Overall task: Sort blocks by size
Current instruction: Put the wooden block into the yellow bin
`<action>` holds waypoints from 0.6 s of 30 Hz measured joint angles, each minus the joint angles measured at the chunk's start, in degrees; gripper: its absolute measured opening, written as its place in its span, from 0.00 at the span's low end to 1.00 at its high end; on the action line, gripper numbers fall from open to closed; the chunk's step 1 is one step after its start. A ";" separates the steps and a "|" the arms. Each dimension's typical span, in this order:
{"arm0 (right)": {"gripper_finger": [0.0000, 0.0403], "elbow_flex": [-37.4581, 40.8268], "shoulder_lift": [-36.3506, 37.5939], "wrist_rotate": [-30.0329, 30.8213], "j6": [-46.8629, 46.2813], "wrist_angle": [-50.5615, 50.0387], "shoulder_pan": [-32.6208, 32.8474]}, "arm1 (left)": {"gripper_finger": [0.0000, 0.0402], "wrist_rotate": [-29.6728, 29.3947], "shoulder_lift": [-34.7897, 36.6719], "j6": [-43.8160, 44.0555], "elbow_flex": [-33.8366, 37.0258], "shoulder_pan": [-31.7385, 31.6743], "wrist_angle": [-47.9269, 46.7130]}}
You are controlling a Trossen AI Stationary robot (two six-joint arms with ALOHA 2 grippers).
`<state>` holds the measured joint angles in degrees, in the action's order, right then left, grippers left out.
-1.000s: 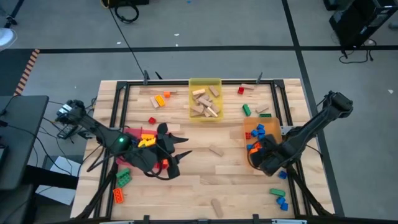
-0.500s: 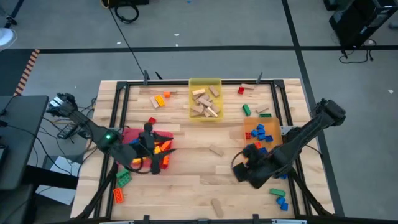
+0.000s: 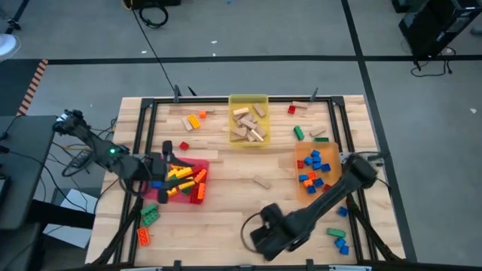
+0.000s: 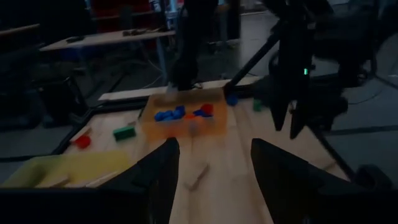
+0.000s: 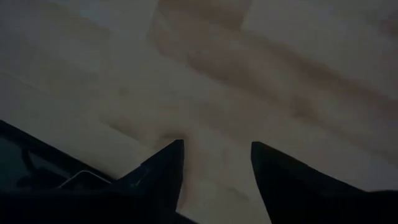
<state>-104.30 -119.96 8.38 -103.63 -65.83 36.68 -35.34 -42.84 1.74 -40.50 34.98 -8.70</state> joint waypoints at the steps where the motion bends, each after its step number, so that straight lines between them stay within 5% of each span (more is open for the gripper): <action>1: 0.49 -2.20 -2.21 -0.84 -0.75 -0.32 0.13 | 0.52 0.52 1.01 -0.14 0.52 0.00 0.01; 10: 0.47 -18.51 -16.35 -4.07 -6.68 -1.02 1.28 | 0.52 1.61 6.37 -0.05 3.36 0.00 -4.70; 18: 0.47 -22.33 -21.47 -7.83 -6.10 -5.06 1.57 | 0.52 1.63 6.59 -0.03 3.36 0.00 -5.14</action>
<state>-126.63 -141.43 0.56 -109.73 -70.89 38.25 -33.71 -36.25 1.72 -37.15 34.98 -13.84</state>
